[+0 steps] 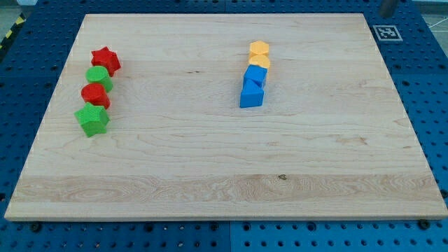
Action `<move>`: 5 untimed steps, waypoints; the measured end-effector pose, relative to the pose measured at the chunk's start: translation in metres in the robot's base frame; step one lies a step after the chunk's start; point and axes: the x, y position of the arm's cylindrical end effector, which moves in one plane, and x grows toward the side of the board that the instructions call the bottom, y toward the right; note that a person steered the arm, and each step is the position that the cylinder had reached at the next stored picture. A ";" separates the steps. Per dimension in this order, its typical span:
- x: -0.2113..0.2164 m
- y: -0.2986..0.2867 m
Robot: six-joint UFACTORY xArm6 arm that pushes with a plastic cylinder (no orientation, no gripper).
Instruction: Point your arm at the yellow heart
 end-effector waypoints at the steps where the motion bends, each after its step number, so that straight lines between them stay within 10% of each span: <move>1: 0.000 0.000; 5: 0.042 -0.111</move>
